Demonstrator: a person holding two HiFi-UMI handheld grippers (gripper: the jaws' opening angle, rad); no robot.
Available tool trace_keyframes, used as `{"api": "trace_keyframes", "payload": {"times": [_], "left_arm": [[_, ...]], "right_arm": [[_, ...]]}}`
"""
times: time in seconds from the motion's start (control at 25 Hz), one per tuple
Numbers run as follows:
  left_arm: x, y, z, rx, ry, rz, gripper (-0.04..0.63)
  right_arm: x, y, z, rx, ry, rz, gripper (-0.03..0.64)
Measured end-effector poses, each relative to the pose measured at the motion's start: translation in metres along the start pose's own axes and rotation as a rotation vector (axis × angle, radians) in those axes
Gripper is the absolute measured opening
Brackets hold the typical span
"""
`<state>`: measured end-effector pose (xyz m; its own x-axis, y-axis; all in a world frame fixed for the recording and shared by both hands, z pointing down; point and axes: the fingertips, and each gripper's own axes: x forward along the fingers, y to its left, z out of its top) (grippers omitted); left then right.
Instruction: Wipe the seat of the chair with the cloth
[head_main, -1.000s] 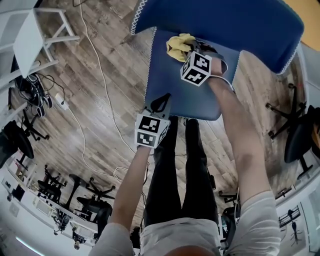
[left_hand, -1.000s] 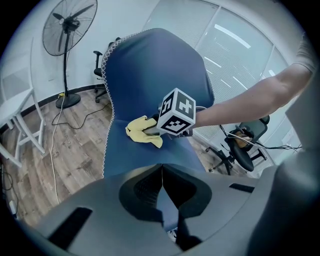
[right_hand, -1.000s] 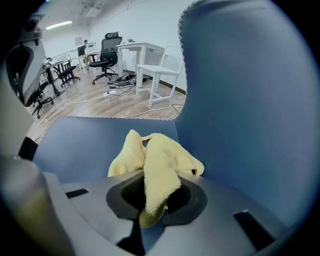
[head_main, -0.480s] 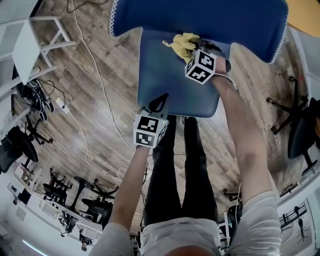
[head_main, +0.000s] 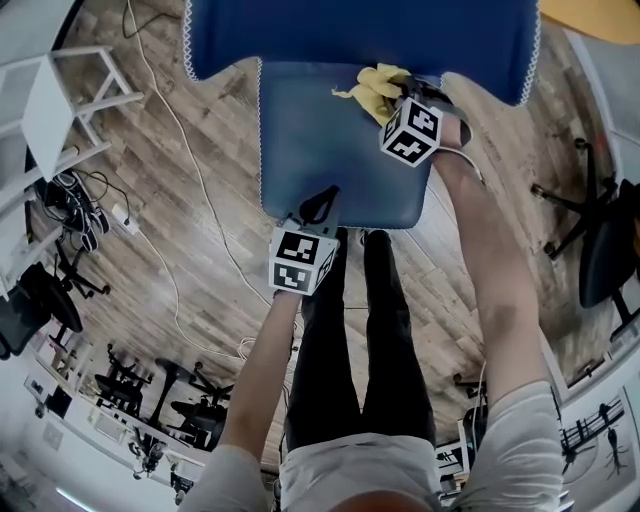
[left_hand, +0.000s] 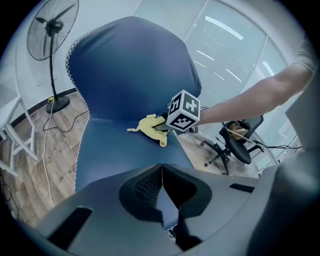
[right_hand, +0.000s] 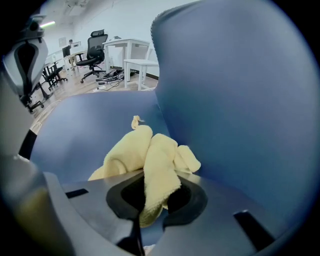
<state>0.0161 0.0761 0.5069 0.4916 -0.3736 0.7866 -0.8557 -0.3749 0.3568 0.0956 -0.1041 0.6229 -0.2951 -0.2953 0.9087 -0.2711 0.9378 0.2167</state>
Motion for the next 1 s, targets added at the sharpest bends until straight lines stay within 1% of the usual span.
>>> {"api": "trace_keyframes", "payload": {"times": [0.28,0.48,0.52,0.56,0.68,0.72,0.8,1.0], "left_arm": [[0.006,-0.014,-0.005,0.020,0.019,-0.014,0.028],[0.009,-0.029,-0.005,0.031,0.019,-0.045,0.028],[0.009,-0.032,-0.004,0.037,0.017,-0.051,0.028],[0.010,-0.035,-0.003,0.043,0.015,-0.057,0.028],[0.014,-0.038,0.001,0.052,0.011,-0.064,0.028],[0.016,-0.038,0.002,0.048,0.011,-0.063,0.028],[0.019,-0.040,0.004,0.038,0.010,-0.064,0.028],[0.021,-0.044,0.004,0.055,0.013,-0.075,0.028]], "right_arm": [[-0.011,-0.005,-0.027,0.068,-0.006,-0.033,0.069],[-0.020,-0.004,-0.054,0.119,0.017,-0.045,0.069],[-0.023,-0.003,-0.060,0.151,0.019,-0.046,0.069],[-0.026,-0.002,-0.065,0.204,0.019,-0.047,0.069],[-0.036,0.008,-0.078,0.436,0.001,-0.058,0.069],[-0.039,0.014,-0.081,0.494,-0.008,-0.066,0.069],[-0.043,0.028,-0.086,0.552,-0.028,-0.082,0.067],[-0.047,0.042,-0.092,0.620,-0.049,-0.108,0.067]]}}
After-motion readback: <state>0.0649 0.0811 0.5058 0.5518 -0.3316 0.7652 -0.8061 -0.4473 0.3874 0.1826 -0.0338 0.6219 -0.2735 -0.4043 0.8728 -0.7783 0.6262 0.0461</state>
